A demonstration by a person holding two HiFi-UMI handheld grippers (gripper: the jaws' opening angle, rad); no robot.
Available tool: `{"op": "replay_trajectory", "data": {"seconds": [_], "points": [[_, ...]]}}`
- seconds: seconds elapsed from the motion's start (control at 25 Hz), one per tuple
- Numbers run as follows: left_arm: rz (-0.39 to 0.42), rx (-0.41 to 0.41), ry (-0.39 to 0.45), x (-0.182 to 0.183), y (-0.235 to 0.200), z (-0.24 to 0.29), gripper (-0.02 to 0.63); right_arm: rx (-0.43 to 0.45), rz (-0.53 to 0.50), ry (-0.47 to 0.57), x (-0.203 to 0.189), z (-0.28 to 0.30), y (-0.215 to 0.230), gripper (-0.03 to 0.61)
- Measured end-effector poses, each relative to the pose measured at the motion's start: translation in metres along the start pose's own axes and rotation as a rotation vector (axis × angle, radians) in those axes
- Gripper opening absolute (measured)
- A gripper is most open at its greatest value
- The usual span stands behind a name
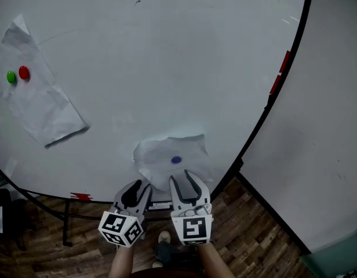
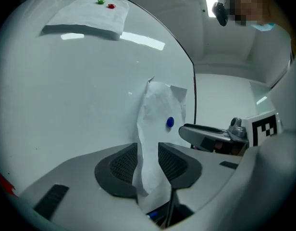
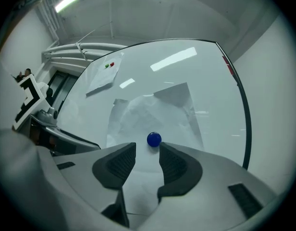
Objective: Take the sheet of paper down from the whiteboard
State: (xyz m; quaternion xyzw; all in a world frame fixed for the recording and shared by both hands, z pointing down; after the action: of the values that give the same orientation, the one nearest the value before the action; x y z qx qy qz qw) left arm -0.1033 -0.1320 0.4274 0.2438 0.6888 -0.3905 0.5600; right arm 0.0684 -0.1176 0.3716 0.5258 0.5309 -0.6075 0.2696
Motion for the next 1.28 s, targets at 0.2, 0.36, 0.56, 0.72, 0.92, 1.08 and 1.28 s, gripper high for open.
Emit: {"op": "replay_trajectory", "data": {"seconds": [0.2,0.36,0.56,0.72,0.92,1.08,1.28], "points": [[-0.017,0.002,-0.005,-0.002,-0.009,0.010,0.137,-0.012,0.021,0.061,-0.002,0.013,0.001,0.155],[-0.022,0.005,0.013,0.004,-0.014,0.012,0.137,-0.023,0.003,0.110,0.000,0.022,0.005,0.160],[-0.021,-0.001,0.014,0.006,-0.016,0.019,0.137,-0.026,-0.084,0.104,0.006,0.029,0.005,0.163],[-0.012,-0.002,0.013,0.006,-0.017,0.024,0.135,-0.028,-0.127,0.090,0.006,0.036,0.004,0.163],[-0.009,0.013,0.023,0.005,-0.018,0.025,0.129,-0.063,-0.185,0.079,0.003,0.039,0.003,0.158],[-0.006,0.008,0.020,0.005,-0.018,0.025,0.123,-0.085,-0.199,0.085,0.002,0.040,0.003,0.136],[-0.004,-0.018,0.005,0.002,-0.013,0.029,0.118,-0.100,-0.201,0.079,0.000,0.040,0.002,0.125]]}}
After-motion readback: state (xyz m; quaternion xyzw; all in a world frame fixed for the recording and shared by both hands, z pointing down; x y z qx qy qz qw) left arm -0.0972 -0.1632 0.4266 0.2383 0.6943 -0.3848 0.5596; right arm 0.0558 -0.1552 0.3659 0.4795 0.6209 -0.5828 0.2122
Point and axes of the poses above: the fingertips, and each gripper's own axes: z forward along the fingers, y to its right, x out of its top, the point moved 9 cm from there along -z, backward along the fingers
